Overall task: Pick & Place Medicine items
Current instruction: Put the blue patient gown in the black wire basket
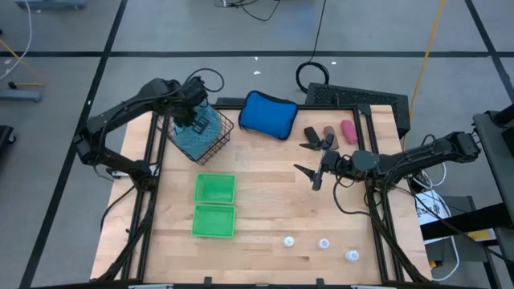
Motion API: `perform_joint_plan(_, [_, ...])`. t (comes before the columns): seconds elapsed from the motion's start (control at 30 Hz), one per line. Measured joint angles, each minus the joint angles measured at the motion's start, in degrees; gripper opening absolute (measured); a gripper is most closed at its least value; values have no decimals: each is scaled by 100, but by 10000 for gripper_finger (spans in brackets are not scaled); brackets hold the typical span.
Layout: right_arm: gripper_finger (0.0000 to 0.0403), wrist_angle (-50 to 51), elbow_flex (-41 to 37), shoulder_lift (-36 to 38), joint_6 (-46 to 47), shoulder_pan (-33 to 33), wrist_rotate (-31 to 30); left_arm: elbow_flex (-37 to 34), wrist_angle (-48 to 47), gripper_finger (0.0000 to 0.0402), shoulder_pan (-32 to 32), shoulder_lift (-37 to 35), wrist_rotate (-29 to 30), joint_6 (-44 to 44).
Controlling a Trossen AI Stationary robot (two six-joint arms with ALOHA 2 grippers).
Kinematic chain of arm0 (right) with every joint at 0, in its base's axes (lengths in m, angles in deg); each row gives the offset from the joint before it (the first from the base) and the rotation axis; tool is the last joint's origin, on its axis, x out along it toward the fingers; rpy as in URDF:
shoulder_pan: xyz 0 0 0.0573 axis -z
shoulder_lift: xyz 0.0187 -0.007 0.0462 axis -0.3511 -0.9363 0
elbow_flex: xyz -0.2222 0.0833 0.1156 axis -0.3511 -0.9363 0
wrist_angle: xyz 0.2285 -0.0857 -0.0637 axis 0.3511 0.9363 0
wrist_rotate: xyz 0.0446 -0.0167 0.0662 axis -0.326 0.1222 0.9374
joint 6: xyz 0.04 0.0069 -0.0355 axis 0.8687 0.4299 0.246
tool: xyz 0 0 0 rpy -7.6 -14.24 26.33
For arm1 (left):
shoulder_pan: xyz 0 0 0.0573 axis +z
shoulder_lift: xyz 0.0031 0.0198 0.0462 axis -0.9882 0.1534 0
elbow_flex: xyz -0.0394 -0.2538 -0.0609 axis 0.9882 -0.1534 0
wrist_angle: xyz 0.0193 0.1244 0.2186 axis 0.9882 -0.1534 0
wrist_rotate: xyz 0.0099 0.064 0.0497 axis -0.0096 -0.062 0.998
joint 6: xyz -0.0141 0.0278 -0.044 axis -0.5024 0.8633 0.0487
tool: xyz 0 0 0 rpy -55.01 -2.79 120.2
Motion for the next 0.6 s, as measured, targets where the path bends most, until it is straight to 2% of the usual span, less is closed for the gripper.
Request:
perform_joint_plan(0.1, [313,2,0,0,-3,0,0,267,100,20,-97,-2,-497,70])
perform_joint_plan(0.2, [313,0,0,0,-11,0,0,310,324,20,-157,-7,-1229,270])
perform_joint_plan(0.27, [313,-26,-1,0,-38,0,-2,308,344,20,-168,-2,-1504,382])
perform_joint_plan(0.37, [313,-50,0,2,-57,0,-2,308,304,20,-173,105,-1334,449])
perform_joint_plan(0.6, [313,-43,-2,2,-57,0,-2,282,170,20,-9,597,-224,445])
